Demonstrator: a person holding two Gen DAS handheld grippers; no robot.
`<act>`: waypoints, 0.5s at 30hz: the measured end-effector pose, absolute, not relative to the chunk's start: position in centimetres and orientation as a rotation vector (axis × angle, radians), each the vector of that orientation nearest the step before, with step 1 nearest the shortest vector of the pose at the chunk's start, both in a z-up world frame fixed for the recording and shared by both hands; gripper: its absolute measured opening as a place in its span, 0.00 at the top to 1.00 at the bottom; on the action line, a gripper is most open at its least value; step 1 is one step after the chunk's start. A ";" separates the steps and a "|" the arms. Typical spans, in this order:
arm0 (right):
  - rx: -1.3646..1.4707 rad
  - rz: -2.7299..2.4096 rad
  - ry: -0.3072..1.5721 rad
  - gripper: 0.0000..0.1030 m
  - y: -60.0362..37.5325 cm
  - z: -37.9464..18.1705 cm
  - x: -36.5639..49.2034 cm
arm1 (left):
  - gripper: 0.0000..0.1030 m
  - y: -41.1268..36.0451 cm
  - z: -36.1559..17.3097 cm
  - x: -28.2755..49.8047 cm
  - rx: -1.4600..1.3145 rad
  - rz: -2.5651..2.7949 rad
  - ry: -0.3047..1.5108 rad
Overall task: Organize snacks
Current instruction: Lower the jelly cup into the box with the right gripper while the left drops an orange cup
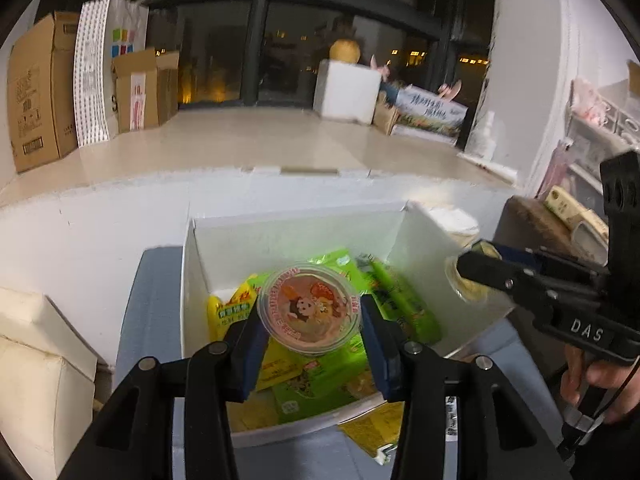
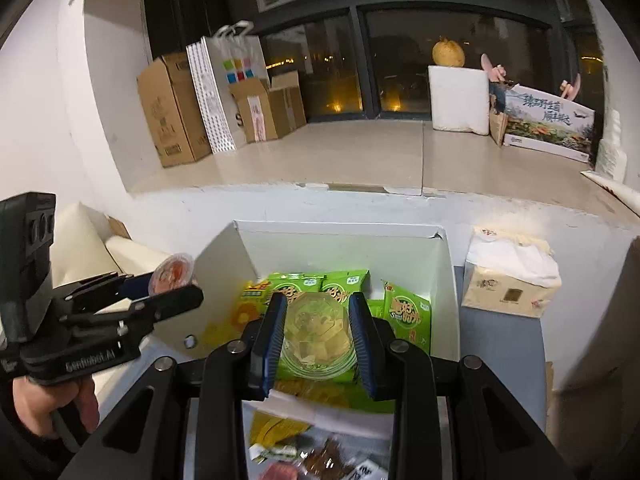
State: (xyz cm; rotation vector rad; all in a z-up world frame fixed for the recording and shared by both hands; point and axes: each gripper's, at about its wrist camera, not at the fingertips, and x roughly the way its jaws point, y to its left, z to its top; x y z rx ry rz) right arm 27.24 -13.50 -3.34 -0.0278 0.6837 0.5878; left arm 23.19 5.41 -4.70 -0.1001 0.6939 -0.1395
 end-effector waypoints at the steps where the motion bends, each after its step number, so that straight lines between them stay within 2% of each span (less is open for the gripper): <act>1: -0.027 0.585 0.704 0.66 -13.3 -3.7 27.7 | 0.32 5.3 -5.1 23.4 -0.099 -0.135 0.709; 2: -0.034 0.577 0.724 0.64 -13.1 -4.2 28.0 | 0.11 5.3 -5.3 23.4 -0.095 -0.124 0.705; 3: -0.039 0.559 0.734 0.40 -13.0 -4.6 28.2 | 0.00 5.5 -5.3 23.1 -0.092 -0.108 0.686; 4: -0.034 0.547 0.738 0.07 -13.1 -5.1 28.2 | 0.00 5.6 -5.3 22.7 -0.094 -0.105 0.677; 5: -0.017 0.565 0.719 0.04 -13.3 -5.2 27.9 | 0.00 5.8 -5.3 22.6 -0.101 -0.110 0.682; 15: -0.023 0.573 0.634 0.05 -15.7 -3.5 22.6 | 0.00 5.5 -3.3 16.4 -0.099 -0.150 0.644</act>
